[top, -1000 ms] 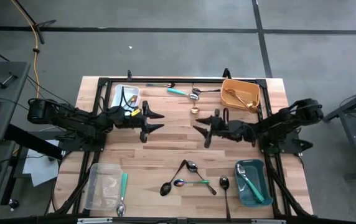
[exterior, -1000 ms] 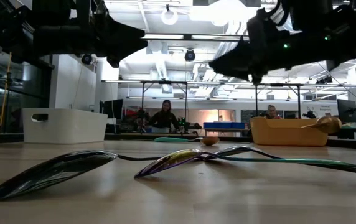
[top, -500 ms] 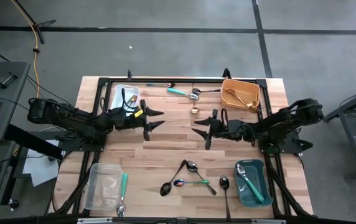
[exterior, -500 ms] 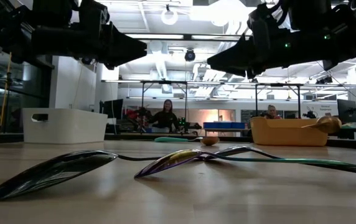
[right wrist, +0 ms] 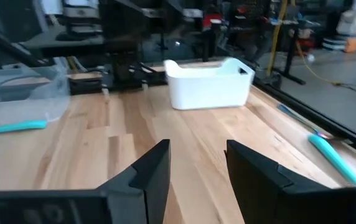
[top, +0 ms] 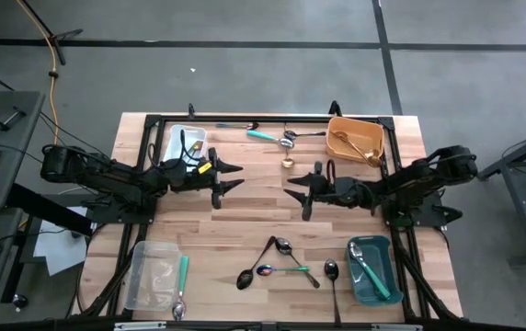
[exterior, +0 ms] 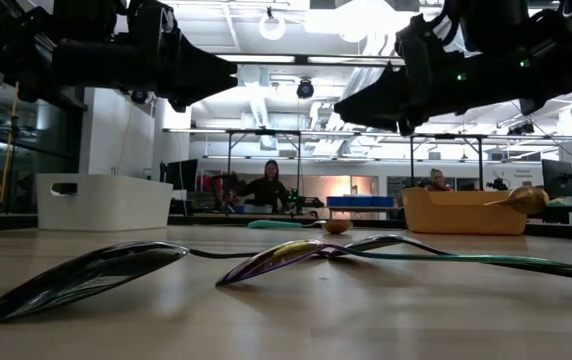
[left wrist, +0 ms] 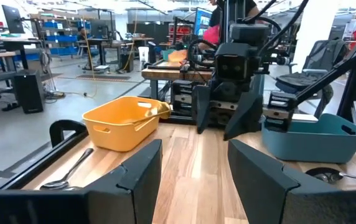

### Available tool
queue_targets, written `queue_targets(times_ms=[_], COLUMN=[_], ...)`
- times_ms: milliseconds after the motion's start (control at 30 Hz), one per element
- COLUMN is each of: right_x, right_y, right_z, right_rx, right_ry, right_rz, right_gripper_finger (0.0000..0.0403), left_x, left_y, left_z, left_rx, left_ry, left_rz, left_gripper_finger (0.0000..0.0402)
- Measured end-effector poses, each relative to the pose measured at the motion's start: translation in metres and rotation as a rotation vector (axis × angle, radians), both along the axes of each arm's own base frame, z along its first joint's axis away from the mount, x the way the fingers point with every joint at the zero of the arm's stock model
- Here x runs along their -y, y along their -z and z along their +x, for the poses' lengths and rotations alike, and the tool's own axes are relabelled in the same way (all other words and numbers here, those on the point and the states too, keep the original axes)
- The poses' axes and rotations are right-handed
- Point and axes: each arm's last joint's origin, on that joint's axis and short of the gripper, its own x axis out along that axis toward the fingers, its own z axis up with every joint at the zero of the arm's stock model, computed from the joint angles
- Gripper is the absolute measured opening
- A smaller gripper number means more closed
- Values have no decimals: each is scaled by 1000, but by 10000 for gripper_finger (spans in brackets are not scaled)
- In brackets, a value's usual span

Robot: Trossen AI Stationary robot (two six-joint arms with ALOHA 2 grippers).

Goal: Sort silverware by color (type)
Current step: Put the gold spoon into the yellow bin

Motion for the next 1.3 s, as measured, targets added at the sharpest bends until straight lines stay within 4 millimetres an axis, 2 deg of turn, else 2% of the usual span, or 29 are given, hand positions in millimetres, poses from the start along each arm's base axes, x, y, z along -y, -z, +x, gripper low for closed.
queue_targets(times_ms=[200, 333, 433, 600, 700, 833, 1000, 1167, 1300], right_x=[11, 16, 23, 46, 57, 63, 76, 88, 86], right_y=[7, 13, 6, -12, -6, 17, 39, 40, 33], right_z=[-1, 0, 14, 39, 50, 65, 77, 87, 91], right_rx=[-52, -152, -323, -700, -871, -1035, -1147, -1165, -1155], right_ry=[57, 81, 139, 253, 157, -6, -31, -8, -27], right_rz=[65, 67, 24, -116, -196, -309, -354, -339, -334], right_gripper_finger=[151, 151, 151, 151, 151, 151, 151, 151, 151], left_x=[0, 0, 0, 0, 0, 1, 4, 4, 4], left_y=[0, 0, 0, 0, 0, 1, 1, 1, 2], left_z=[0, 0, 0, 0, 0, 0, 0, 0, 0], left_rx=[0, 1, 1, 1, 0, -7, -9, -10, -16], left_ry=[0, 0, 1, 1, 3, 13, 23, 27, 27], left_rz=[1, 1, 1, 0, 0, 0, 1, 2, 1], left_gripper_finger=[177, 177, 177, 177, 177, 177, 177, 177, 177])
